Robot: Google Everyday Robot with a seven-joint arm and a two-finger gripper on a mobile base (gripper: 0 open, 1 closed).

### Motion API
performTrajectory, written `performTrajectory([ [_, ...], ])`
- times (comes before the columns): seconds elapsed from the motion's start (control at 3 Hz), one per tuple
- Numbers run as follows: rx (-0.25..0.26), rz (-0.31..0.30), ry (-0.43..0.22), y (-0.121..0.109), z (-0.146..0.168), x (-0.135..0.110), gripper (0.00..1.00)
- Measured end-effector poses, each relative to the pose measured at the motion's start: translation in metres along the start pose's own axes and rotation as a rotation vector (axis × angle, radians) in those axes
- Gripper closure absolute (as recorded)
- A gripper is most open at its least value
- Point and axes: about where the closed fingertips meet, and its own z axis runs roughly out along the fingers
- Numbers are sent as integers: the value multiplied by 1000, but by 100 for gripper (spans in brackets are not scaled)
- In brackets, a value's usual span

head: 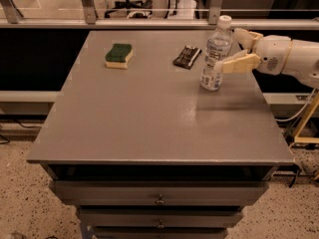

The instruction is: Knock blue plastic bottle over

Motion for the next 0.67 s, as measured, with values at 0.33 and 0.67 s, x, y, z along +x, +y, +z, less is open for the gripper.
performTrajectory([
  [0.33, -21, -15, -30, 7, 10, 1, 0],
  [0.67, -29, -16, -31, 9, 15, 0, 25],
])
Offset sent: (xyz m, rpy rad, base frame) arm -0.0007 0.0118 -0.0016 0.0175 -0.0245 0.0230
